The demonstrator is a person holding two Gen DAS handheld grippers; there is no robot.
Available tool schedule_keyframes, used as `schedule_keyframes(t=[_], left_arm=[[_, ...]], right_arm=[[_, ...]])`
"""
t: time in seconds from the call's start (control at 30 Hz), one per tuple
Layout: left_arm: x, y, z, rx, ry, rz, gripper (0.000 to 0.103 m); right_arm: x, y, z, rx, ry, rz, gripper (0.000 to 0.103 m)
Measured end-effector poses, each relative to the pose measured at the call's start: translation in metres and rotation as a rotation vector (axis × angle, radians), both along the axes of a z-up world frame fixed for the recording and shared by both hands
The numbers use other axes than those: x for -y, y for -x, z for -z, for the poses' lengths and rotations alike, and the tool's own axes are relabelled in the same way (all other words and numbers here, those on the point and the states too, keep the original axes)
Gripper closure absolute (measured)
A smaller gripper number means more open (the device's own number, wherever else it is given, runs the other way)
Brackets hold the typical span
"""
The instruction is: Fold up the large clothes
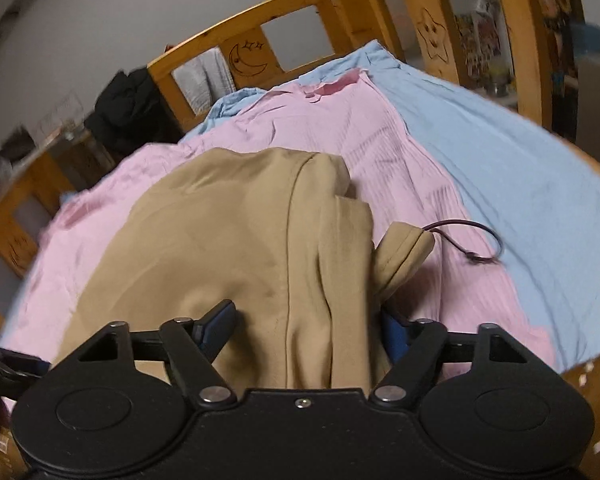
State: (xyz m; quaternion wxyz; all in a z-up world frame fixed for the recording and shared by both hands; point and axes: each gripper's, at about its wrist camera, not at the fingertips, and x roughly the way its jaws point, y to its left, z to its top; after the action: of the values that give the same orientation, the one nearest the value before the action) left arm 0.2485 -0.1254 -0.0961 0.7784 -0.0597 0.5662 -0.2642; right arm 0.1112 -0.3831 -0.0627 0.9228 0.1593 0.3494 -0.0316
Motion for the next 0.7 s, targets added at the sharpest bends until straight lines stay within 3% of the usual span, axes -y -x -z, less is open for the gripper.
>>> schedule_keyframes(t=[0.17,0.43,0.7], left_arm=[[0.001,0.0,-0.001,0.005,-0.007,0.003,0.0],[0.005,-0.004,-0.004,0.01,-0.019,0.025,0.0],[-0.004,-0.031,-0.022,0.102,0.01,0.023,0.001]], right_arm=[[-0.013,0.003,0.001,-0.001,0.093,-0.038,0.041],[-0.009,0.004,0.001,-0.012,0.068,-0.021,0.041],[-0.007,0.003,0.003,-0.004,0.044,0.0,0.039]])
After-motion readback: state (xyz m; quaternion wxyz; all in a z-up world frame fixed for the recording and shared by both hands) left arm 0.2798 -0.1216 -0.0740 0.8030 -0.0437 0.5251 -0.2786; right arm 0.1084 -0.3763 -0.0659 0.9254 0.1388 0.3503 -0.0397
